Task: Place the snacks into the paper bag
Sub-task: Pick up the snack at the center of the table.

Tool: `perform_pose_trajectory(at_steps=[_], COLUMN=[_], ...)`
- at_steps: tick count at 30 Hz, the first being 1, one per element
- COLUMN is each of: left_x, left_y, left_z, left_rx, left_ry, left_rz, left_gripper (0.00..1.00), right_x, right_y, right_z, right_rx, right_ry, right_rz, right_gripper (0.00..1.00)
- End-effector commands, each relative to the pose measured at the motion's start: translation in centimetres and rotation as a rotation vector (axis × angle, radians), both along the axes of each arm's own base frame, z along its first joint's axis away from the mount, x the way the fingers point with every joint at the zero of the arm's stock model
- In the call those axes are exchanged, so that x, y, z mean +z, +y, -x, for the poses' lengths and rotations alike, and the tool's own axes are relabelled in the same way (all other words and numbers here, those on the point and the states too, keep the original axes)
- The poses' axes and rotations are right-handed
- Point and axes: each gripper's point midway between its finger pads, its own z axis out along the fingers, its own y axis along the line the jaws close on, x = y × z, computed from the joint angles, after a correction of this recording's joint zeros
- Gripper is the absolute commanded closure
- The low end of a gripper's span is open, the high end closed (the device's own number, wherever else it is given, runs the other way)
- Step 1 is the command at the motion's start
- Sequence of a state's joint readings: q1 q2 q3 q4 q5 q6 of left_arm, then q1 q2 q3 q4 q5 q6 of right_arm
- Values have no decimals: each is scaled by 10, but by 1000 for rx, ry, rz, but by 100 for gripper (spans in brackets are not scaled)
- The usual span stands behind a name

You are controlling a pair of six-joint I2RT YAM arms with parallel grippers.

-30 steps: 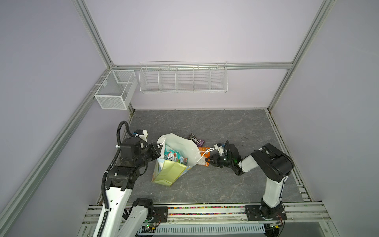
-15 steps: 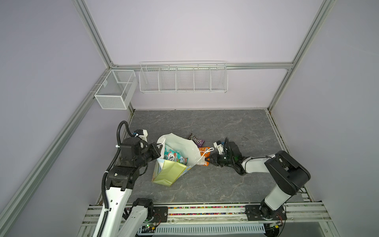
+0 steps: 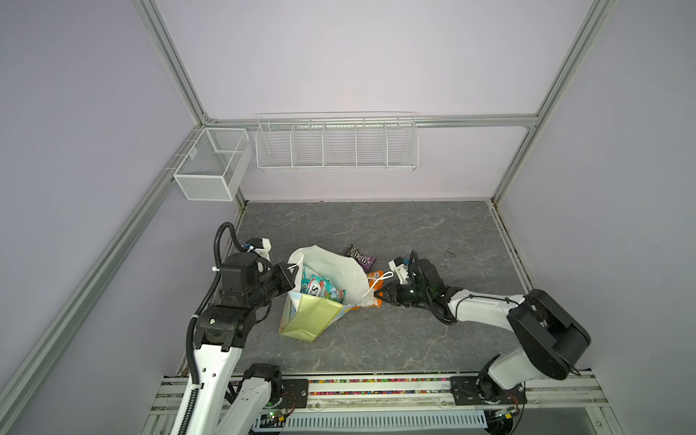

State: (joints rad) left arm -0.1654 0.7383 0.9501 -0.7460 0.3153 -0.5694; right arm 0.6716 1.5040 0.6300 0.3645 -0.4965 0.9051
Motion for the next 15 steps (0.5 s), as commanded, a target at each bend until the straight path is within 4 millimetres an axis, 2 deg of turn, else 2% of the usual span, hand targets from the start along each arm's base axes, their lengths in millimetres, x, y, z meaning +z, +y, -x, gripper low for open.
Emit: perform_pose_trajectory(at_steps=[1, 10, 15], left_x=[41, 44, 47], left_y=[-5, -6, -6], left_z=[0, -1, -1], left_rx=[-17, -18, -17], left_ry=[-121, -130, -135], left_rz=[50, 60, 64], left_gripper=[100, 100, 100], right_x=[33, 60, 84], right_y=[0, -6, -8], right_z=[-5, 1, 4], right_rx=[-4, -3, -3], right_ry=[-100, -161, -212], right_rz=[-4, -3, -6], right_gripper=[93, 93, 93])
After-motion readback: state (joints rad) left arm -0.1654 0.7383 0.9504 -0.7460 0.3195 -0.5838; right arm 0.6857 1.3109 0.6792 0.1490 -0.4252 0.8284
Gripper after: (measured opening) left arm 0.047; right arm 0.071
